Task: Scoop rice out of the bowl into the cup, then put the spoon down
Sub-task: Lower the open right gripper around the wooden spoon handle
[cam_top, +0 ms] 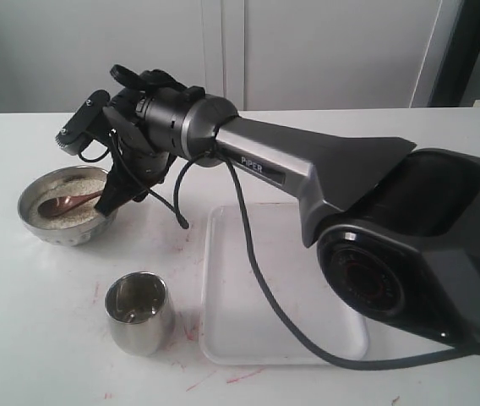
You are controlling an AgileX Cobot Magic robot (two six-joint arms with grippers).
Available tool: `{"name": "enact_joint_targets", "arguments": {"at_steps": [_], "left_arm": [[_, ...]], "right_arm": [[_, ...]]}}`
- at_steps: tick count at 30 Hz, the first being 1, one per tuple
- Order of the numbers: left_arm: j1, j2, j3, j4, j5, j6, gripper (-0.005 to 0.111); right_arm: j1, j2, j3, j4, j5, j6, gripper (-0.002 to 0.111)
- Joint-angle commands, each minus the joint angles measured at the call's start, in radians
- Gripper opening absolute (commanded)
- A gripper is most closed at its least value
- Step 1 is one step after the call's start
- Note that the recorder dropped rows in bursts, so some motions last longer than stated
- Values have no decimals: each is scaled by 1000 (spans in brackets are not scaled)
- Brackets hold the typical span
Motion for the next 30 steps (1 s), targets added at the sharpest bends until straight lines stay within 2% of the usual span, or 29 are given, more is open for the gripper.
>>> {"name": "enact_joint_targets", "arguments": {"at_steps": [1, 5, 12, 25, 30], "left_arm": [[-5, -3, 5, -11, 2, 2, 14], [-5, -3, 5, -11, 2, 2, 14], [-5, -3, 5, -11, 2, 2, 14], [-5, -3, 5, -11, 2, 2, 14], [-5, -3, 5, -11, 2, 2, 14]], "right_arm": [[-6, -12, -2, -6, 23, -45, 44], [-1, -18, -2, -3, 85, -275, 44], [-3, -24, -2, -7, 58, -387, 44], [-3, -1, -2, 39, 27, -505, 41], [-3, 0, -2, 41, -15, -494, 40]]}}
